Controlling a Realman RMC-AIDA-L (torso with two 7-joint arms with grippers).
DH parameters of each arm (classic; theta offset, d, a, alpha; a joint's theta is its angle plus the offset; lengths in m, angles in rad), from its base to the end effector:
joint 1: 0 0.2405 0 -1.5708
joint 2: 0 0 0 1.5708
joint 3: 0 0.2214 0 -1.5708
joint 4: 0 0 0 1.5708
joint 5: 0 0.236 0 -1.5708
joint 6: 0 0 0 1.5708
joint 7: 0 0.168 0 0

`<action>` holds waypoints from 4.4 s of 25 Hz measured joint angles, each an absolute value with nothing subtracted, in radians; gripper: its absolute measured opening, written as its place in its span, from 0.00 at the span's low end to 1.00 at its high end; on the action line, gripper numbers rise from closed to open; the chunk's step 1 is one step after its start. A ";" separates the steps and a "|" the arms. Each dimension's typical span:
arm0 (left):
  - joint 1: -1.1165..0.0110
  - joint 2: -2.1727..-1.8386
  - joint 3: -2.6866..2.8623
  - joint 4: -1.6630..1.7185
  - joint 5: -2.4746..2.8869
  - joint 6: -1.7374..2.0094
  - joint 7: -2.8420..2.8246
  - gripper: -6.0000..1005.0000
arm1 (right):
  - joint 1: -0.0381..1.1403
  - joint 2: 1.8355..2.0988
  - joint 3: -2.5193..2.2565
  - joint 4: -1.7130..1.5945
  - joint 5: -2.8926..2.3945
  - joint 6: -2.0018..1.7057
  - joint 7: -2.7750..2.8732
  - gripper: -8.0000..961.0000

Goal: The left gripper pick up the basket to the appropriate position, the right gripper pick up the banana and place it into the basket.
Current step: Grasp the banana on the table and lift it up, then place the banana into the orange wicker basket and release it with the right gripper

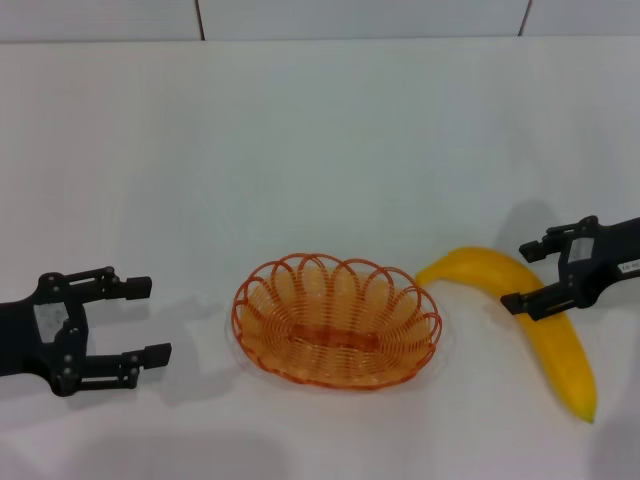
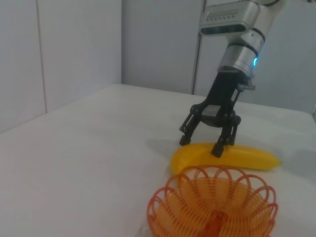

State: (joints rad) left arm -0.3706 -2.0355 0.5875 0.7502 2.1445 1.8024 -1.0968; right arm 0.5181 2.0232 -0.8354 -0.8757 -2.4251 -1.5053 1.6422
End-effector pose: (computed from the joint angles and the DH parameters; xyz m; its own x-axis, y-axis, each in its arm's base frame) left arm -0.2923 0.2776 0.0332 0.8962 0.1741 0.4080 0.2657 -0.9473 -0.1793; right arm 0.2926 0.3446 0.0243 0.8730 -0.4876 0.0110 -0.4699 -0.8470 -0.2488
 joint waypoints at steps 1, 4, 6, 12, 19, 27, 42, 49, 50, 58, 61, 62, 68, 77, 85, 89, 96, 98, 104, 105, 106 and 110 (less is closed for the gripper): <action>-0.370 -2.036 0.588 0.750 2.145 1.802 -1.097 0.81 | 0.518 2.022 -0.834 -0.879 -2.425 -1.503 1.645 0.92; -0.368 -2.036 0.588 0.750 2.145 1.802 -1.097 0.81 | 0.518 2.020 -0.830 -0.882 -2.437 -1.473 1.663 0.92; -0.368 -2.035 0.587 0.750 2.145 1.802 -1.097 0.81 | 0.518 2.018 -0.829 -0.882 -2.462 -1.444 1.686 0.92; -0.368 -2.035 0.587 0.750 2.145 1.803 -1.097 0.81 | 0.518 2.017 -0.820 -0.882 -2.490 -1.425 1.709 0.92; -0.368 -2.034 0.588 0.750 2.149 1.802 -1.097 0.81 | 0.520 2.017 -0.820 -0.883 -2.485 -1.433 1.708 0.92; -0.367 -2.034 0.587 0.750 2.151 1.802 -1.098 0.81 | 0.519 2.015 -0.814 -0.885 -2.476 -1.442 1.708 0.87; -0.365 -2.034 0.586 0.750 2.149 1.802 -1.101 0.81 | 0.521 2.015 -0.744 -0.948 -2.469 -1.536 1.707 0.53; -0.361 -2.034 0.586 0.750 2.155 1.805 -1.101 0.81 | 0.540 1.973 -0.596 -1.054 -2.233 -1.774 1.685 0.53; -0.359 -2.034 0.586 0.750 2.158 1.806 -1.101 0.81 | 0.540 1.969 -0.596 -1.064 -2.171 -1.818 1.678 0.54; -0.362 -2.033 0.586 0.753 2.185 1.812 -1.101 0.81 | 0.542 2.019 -0.679 -1.178 -1.922 -2.006 1.666 0.55; -0.366 -2.033 0.586 0.752 2.185 1.811 -1.101 0.81 | 0.543 2.029 -0.803 -1.178 -1.836 -2.001 1.676 0.56; -0.367 -2.033 0.586 0.752 2.185 1.811 -1.101 0.81 | 0.546 2.030 -0.857 -1.165 -1.802 -1.987 1.678 0.56; -0.370 -2.034 0.587 0.752 2.185 1.808 -1.101 0.81 | 0.579 2.031 -1.100 -1.072 -1.743 -1.814 1.687 0.57; -0.380 -2.036 0.592 0.751 2.184 1.806 -1.100 0.81 | 0.626 2.029 -1.361 -0.957 -1.836 -1.494 1.789 0.59; -0.382 -2.037 0.592 0.750 2.184 1.805 -1.100 0.81 | 0.641 2.033 -1.507 -0.949 -1.862 -1.412 1.837 0.60; -0.383 -2.037 0.589 0.750 2.184 1.804 -1.100 0.81 | 0.647 2.033 -1.513 -0.949 -1.858 -1.403 1.848 0.61; -0.383 -2.037 0.587 0.750 2.184 1.804 -1.100 0.81 | 0.655 2.032 -1.506 -0.957 -1.854 -1.410 1.849 0.62; -0.385 -2.037 0.587 0.749 2.184 1.804 -1.100 0.81 | 0.661 2.032 -1.505 -0.953 -1.853 -1.411 1.849 0.62; -0.402 -2.033 0.587 0.716 2.184 1.803 -1.100 0.81 | 0.662 2.031 -1.505 -0.944 -1.853 -1.405 1.845 0.63; -0.402 -2.032 0.587 0.715 2.185 1.802 -1.100 0.81 | 0.662 2.031 -1.503 -0.942 -1.853 -1.404 1.846 0.64; -0.402 -2.032 0.587 0.714 2.185 1.802 -1.100 0.81 | 0.662 2.031 -1.502 -0.940 -1.852 -1.403 1.847 0.64; -0.402 -2.032 0.587 0.714 2.185 1.801 -1.100 0.81 | 0.662 2.031 -1.492 -0.939 -1.851 -1.403 1.849 0.68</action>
State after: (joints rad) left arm -0.4023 -2.0321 0.5875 0.7145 2.1853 1.8008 -1.0998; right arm 0.6624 2.0310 -1.4916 -0.9386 -1.8514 -1.4030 1.8494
